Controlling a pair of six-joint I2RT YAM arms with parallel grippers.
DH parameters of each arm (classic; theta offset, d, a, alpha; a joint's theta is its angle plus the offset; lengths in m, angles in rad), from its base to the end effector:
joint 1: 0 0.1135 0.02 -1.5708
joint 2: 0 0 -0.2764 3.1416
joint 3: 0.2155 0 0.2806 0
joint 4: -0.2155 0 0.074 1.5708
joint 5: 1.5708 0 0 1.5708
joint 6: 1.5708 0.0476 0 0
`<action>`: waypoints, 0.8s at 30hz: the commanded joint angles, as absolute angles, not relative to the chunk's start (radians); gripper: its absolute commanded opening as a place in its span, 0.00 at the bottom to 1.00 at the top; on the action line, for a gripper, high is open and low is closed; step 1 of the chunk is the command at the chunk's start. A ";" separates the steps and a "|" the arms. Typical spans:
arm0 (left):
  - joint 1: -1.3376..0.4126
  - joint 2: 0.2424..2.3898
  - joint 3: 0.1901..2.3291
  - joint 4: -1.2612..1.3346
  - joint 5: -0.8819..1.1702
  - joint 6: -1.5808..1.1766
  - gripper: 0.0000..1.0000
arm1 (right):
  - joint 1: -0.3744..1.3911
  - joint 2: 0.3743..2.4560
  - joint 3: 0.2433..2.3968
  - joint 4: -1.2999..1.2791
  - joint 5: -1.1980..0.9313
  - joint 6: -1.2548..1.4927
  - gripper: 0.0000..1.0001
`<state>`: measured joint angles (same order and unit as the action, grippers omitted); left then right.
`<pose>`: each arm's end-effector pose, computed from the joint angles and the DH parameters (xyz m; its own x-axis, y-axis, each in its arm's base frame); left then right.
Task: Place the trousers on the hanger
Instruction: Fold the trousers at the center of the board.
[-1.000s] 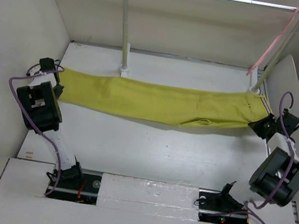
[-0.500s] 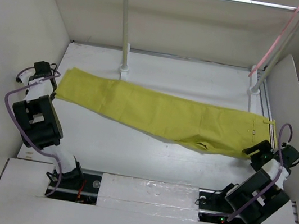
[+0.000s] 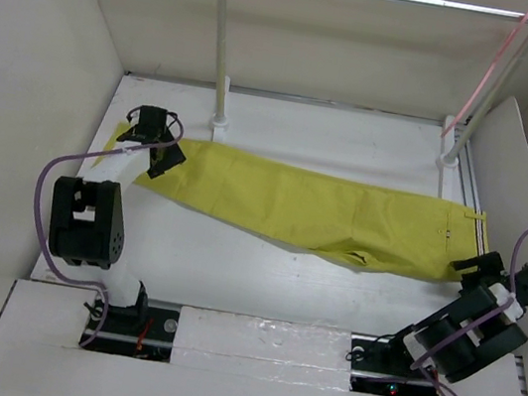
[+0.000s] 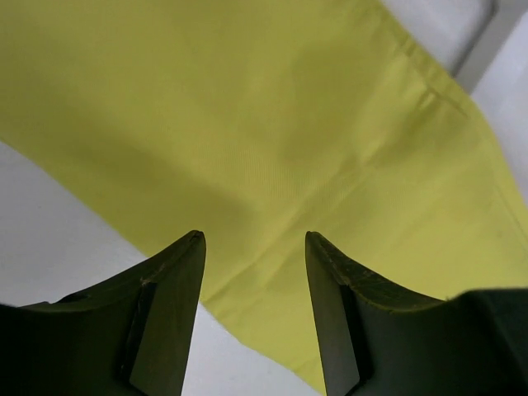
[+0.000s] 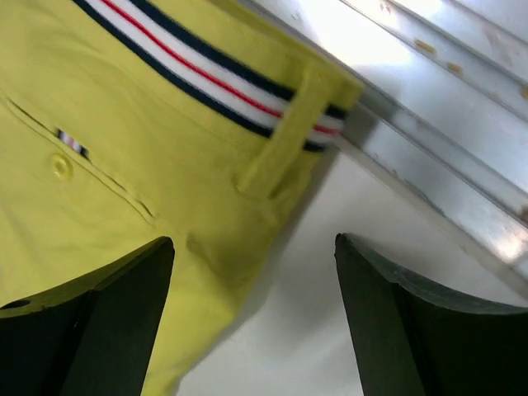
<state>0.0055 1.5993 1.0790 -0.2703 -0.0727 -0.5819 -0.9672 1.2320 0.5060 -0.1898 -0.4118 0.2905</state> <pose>0.3810 0.0056 0.2192 -0.5627 -0.5513 -0.6160 -0.4379 0.8308 -0.3435 0.1545 -0.1906 0.1438 -0.2548 0.8321 -0.4927 0.7192 0.5037 0.4786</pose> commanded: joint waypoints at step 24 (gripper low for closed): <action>0.229 1.375 0.732 -0.290 -0.094 -0.650 0.40 | -0.577 0.899 0.995 -0.447 -0.374 0.197 0.00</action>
<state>0.2665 1.4593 0.7563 -0.2180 -0.0875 -0.6739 -0.6113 0.9630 0.8982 -0.3294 -0.4229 0.2752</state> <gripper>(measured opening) 0.403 0.113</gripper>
